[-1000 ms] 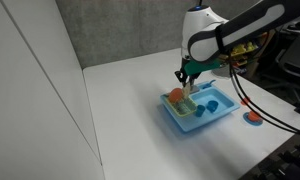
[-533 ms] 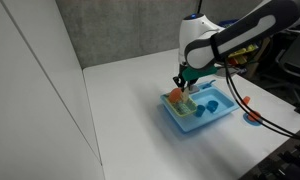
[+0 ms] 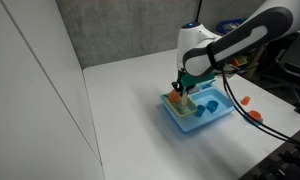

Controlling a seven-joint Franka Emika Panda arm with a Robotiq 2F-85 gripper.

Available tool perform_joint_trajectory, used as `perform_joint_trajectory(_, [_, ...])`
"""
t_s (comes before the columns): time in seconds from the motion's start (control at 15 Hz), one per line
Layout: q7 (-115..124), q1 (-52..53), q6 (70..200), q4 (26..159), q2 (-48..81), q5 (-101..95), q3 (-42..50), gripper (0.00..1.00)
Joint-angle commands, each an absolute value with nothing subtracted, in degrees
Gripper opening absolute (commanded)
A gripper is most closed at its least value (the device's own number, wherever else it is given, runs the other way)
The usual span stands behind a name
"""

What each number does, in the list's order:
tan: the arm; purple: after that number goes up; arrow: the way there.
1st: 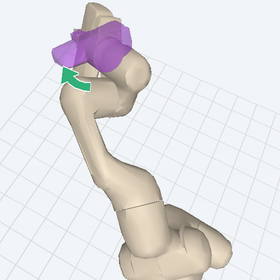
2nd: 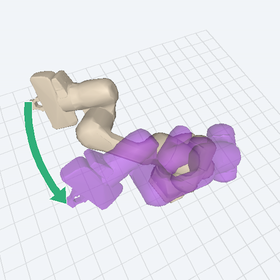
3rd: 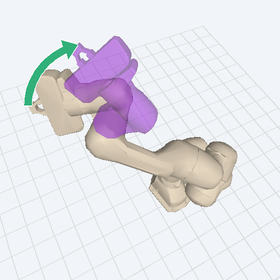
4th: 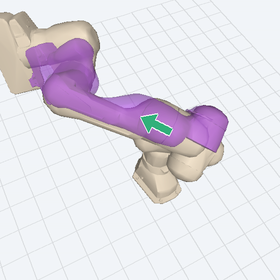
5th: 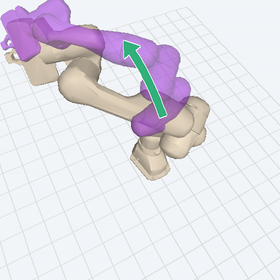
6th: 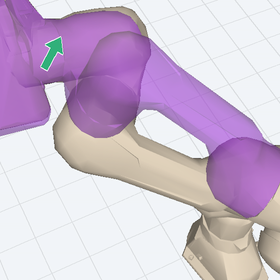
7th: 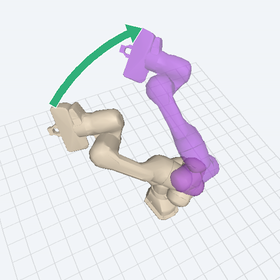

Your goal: Shift the small, bottle to the yellow part of the toy sink

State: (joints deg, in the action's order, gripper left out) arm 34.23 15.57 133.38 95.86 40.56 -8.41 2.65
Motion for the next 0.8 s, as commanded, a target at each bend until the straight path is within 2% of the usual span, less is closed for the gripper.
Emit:
perform_joint_trajectory(0.0, [33.3, 15.5, 135.6, 95.2, 41.6, -7.1, 2.4, 0.1])
perform_joint_trajectory(0.73, [32.8, 15.2, 139.0, 95.3, 43.7, -4.0, 2.1, 0.09])
